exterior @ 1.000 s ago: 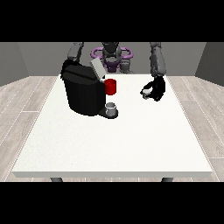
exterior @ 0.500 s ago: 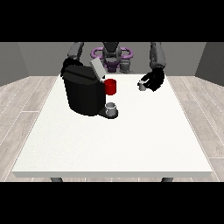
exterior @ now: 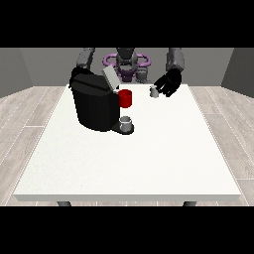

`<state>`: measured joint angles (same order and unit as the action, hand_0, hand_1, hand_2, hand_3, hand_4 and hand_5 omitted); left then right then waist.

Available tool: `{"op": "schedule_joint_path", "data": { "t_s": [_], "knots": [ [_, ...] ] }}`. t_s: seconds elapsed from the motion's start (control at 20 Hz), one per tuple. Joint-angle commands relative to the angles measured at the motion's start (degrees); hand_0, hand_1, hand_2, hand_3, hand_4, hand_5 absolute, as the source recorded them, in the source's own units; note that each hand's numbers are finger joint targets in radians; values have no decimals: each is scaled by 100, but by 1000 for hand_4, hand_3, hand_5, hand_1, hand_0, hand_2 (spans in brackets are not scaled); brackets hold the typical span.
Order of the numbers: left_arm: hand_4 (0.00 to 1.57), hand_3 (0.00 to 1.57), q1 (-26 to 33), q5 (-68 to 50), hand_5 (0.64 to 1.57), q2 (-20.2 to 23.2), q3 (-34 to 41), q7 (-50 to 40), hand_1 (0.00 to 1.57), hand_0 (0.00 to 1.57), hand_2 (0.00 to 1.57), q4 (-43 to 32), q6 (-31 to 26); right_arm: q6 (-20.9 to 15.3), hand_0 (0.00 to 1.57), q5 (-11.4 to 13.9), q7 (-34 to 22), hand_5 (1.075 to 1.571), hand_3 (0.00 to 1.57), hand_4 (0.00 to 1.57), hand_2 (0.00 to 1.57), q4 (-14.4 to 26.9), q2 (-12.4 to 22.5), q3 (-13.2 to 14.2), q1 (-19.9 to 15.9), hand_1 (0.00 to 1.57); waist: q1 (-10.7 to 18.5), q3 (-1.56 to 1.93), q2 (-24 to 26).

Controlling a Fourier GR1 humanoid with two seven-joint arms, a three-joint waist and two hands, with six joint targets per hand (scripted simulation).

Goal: Insert the coffee pod into the coffee machine and close the lid

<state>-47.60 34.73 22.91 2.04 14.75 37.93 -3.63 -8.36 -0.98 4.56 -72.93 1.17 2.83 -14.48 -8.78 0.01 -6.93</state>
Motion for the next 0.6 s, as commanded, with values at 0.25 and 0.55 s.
{"op": "schedule_joint_path", "data": {
  "t_s": [0.25, 0.55],
  "knots": [
    [543, 1224, -962, -46, 1571, 664, 377, -118, 1011, 1011, 1199, 29, -352, 355, 0, -195, 327, 1571, 0, 476, 0, -80, 160, -37, -114, 0, -419, 0, -435],
    [486, 1188, -1542, -130, 1571, 278, 477, -786, 1209, 1209, 1245, -8, -391, 46, 0, 0, 18, 1571, 0, 521, 0, -195, -67, -229, -461, 0, -555, 0, -431]
  ]
}}
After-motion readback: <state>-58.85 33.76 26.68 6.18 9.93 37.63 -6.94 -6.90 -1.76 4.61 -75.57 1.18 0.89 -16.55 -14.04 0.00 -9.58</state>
